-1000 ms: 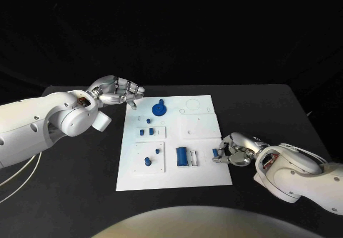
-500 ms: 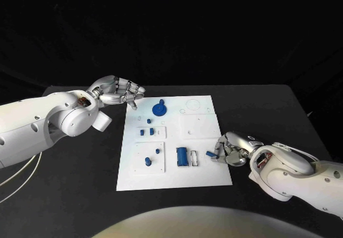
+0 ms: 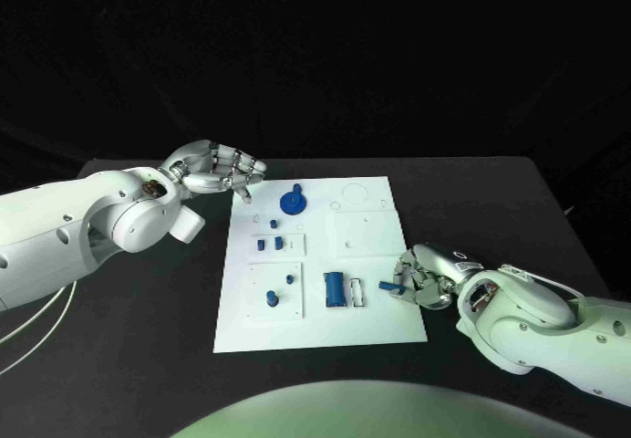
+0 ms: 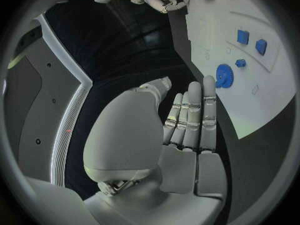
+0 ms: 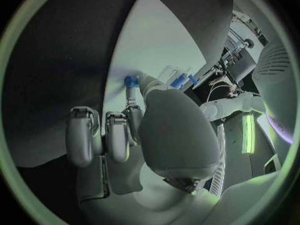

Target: Assemble the parts on the task board

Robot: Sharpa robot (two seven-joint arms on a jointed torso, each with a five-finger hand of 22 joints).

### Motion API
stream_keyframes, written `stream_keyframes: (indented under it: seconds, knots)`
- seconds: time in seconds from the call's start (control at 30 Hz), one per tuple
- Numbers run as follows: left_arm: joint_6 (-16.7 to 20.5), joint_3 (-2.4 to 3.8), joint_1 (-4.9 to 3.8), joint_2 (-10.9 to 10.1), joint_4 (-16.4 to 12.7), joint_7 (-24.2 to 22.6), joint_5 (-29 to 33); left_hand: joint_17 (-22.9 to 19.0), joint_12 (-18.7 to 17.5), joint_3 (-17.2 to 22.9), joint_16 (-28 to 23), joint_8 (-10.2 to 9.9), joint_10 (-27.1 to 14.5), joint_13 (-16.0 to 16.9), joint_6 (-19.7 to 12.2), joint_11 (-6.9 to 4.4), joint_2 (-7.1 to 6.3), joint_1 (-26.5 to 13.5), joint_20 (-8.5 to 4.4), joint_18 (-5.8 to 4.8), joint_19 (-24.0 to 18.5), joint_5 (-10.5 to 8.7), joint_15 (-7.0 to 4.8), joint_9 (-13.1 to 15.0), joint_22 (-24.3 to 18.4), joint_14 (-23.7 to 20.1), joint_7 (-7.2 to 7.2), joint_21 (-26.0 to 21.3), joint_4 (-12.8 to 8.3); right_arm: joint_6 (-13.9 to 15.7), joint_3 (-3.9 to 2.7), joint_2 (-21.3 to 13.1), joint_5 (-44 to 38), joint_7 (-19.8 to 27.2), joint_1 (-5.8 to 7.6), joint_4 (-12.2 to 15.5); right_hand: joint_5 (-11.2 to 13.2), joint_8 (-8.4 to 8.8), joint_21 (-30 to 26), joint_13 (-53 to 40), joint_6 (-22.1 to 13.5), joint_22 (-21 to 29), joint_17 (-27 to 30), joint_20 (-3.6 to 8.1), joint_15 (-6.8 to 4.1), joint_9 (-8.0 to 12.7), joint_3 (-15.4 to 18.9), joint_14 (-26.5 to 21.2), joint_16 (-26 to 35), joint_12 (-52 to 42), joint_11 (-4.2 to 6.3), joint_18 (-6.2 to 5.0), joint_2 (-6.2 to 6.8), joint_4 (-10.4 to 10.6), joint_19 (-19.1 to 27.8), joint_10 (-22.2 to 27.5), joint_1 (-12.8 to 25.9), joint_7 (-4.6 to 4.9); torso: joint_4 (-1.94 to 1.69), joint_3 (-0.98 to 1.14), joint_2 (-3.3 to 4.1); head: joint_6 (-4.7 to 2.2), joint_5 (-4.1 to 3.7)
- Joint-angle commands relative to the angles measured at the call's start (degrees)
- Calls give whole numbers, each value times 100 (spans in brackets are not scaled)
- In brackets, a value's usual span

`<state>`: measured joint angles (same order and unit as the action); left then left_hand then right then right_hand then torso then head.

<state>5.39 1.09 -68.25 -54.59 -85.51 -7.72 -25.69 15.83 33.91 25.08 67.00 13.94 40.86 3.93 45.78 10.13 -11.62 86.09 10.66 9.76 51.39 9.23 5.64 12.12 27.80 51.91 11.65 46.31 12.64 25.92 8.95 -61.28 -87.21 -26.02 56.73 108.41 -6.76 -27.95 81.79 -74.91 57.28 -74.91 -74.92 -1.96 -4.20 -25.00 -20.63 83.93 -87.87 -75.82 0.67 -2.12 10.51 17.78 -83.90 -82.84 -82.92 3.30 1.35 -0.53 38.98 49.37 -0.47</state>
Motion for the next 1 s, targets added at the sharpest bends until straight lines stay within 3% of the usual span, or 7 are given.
stream_keyframes:
  seconds: [0.03,0.17,0.27,0.77,1.0]
  knots:
    - [-43,3,-3,4,-16,-41,18,2,18,19,-4,39,-17,-1,-34,-5,13,-49,25,78,9,19,5,-6,-5,-41,199,-19,0,-22,44,-34,333,-274,-49,73,-33,-60,34,-467,6,-1312,-987,46,-50,-80,-724,497,27,-1,51,63,6,-578,-408,-7,178,-24,-1,-2,-1,-4,-3]
    - [-43,3,-3,6,-16,-40,18,2,18,19,-4,39,-17,-1,-34,-5,13,-49,25,78,9,19,5,-6,-5,-41,199,-19,0,201,41,-63,671,-213,-17,205,-17,-165,86,-483,-85,-1325,-1017,49,-52,-211,-1198,504,13,-16,53,73,12,-760,-423,-40,609,-24,0,-7,-2,-15,-7]
    - [-44,3,-3,8,-16,-40,18,2,18,19,-4,39,-17,-1,-34,-5,13,-49,25,78,9,19,5,-6,-5,-41,199,-19,0,355,40,-61,960,-164,8,281,-13,-186,140,-502,-132,-1338,-1052,35,-32,-253,-1310,513,-4,-40,26,84,-99,-573,-438,-62,1059,5,-3,-4,0,-21,-1]
    - [-48,3,-3,-4,-31,-41,18,2,21,34,-3,42,-19,-2,-34,-4,15,-52,24,77,10,18,6,-7,-4,-43,200,-16,-3,424,40,220,1661,-76,6,300,1,-222,146,-512,-143,-1339,-1056,33,-33,-301,-1364,514,-7,-48,26,84,-14,-605,-440,-69,1290,5,4,-4,2,30,-4]
    - [-52,3,-3,-10,-33,-38,18,2,21,34,-3,42,-19,-2,-34,-4,15,-52,24,77,10,18,6,-7,-4,-43,200,-16,-3,494,40,319,1692,-68,-7,286,8,-233,151,-519,-140,-1340,-1060,30,-29,-319,-1345,514,-9,-54,21,85,26,-579,-442,-73,1448,10,-5,0,4,20,-4]
